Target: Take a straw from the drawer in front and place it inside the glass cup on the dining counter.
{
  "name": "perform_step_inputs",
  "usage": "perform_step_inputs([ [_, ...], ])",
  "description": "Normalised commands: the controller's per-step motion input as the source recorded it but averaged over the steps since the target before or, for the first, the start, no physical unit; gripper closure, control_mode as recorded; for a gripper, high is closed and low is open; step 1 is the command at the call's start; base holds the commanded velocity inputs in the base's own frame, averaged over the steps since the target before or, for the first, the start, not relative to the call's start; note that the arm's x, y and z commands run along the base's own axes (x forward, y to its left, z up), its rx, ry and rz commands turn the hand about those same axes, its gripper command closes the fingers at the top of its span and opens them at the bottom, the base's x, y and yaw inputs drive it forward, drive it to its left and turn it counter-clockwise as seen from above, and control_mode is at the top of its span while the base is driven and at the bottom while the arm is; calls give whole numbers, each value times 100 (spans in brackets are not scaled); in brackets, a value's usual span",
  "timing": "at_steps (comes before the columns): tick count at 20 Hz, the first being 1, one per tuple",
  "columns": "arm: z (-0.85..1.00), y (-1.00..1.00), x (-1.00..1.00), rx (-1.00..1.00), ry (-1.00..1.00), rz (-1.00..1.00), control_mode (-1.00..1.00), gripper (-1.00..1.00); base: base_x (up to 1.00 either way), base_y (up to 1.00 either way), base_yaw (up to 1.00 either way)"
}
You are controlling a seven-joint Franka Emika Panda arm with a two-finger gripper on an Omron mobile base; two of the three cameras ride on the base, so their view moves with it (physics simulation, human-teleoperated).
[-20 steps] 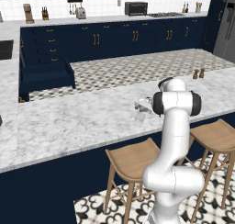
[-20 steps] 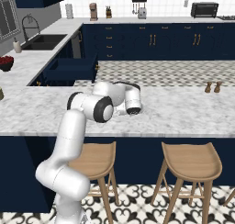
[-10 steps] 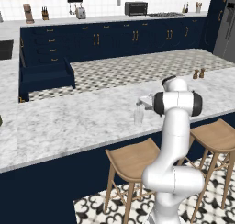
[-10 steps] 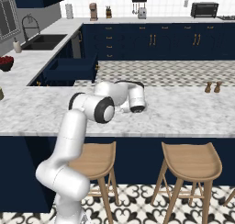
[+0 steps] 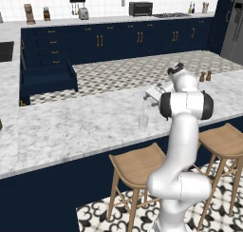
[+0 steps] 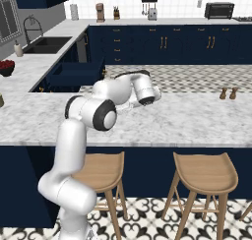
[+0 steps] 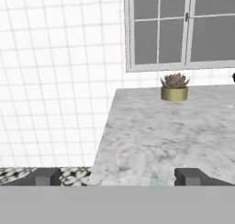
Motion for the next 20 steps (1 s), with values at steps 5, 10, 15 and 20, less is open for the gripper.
perform_step_inputs([
  [5, 60, 1, -51, -53, -52, -14, -100, -100, 0, 0, 0],
  [10, 55, 26, -95, -61, -72, -7, -100, -100, 0, 0, 0],
  [15, 17, 73, -100, -58, -63, 0, -100, -100, 0, 0, 0],
  [20, 3, 78, -91, -43, -32, 0, -100, -100, 0, 0, 0],
])
